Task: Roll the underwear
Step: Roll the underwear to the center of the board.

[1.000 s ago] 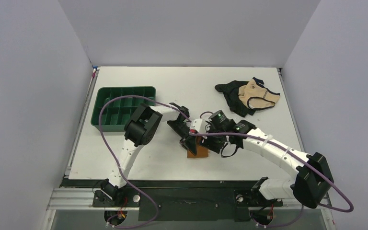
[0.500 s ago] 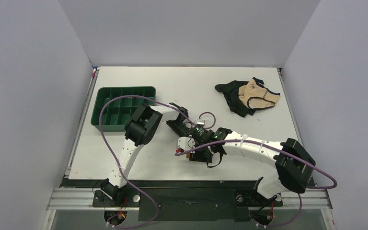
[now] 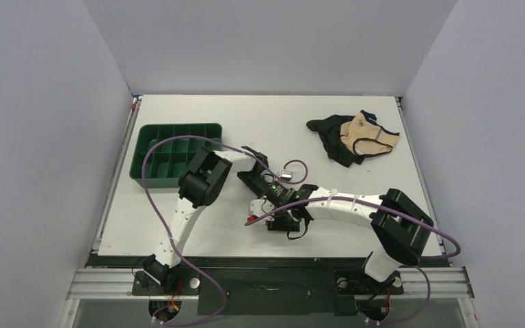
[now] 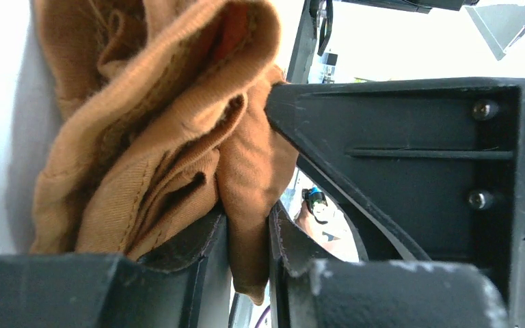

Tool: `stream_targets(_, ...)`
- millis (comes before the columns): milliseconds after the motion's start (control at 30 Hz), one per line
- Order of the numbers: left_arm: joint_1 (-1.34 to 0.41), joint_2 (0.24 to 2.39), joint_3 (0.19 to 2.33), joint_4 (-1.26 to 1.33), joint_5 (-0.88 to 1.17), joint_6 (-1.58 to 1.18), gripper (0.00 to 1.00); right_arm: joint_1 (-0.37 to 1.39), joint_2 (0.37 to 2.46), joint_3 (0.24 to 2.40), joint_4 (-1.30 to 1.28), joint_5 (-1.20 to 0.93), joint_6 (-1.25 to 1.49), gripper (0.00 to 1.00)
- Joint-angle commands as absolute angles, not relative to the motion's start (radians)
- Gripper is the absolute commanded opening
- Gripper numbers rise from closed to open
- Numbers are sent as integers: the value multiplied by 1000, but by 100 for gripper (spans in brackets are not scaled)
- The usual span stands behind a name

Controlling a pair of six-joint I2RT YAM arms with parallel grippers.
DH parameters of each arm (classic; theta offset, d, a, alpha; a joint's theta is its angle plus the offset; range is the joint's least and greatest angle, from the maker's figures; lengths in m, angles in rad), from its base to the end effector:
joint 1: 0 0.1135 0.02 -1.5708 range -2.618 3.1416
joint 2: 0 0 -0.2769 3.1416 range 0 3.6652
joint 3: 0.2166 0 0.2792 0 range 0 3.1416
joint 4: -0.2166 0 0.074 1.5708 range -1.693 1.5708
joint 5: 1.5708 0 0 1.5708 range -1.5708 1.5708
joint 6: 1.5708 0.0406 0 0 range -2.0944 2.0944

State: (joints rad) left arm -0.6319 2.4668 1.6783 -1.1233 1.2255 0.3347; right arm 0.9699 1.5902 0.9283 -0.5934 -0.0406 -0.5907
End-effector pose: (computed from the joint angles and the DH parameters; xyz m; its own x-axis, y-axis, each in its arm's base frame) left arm 0.3338 -0.2917 0.0527 -0.7360 0.6766 0.0246 0.1988 0.2507 -0.9474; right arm 0.1755 0.2590 0.1612 0.0166 -0.9601 -0.2792 -0.9898 0.0239 -0.1408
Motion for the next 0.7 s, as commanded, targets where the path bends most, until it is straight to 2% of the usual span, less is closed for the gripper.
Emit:
stream_targets(0, -626, 2529, 1669, -1100, 1043, 395, 0, 977, 1627, 952, -547, -33, -601, 49)
stream_targets(200, -626, 2534, 1675, -1110, 1049, 404, 0, 979, 1667, 960, -551, -48, -603, 35)
stream_targets(333, -625, 2532, 1679, -1118, 1051, 413, 0, 977, 1686, 968, -571, -71, -600, 18)
stream_targets(433, -624, 2530, 1681, -1121, 1049, 418, 0, 978, 1694, 972, -587, -96, -594, 1)
stream_targets(500, -621, 2522, 1681, -1122, 1047, 427, 1, 977, 1699, 972, -601, -115, -588, 0)
stream_targets(667, -609, 2484, 1680, -1116, 1020, 432, 22, 963, 1695, 985, -658, -178, -570, 0)
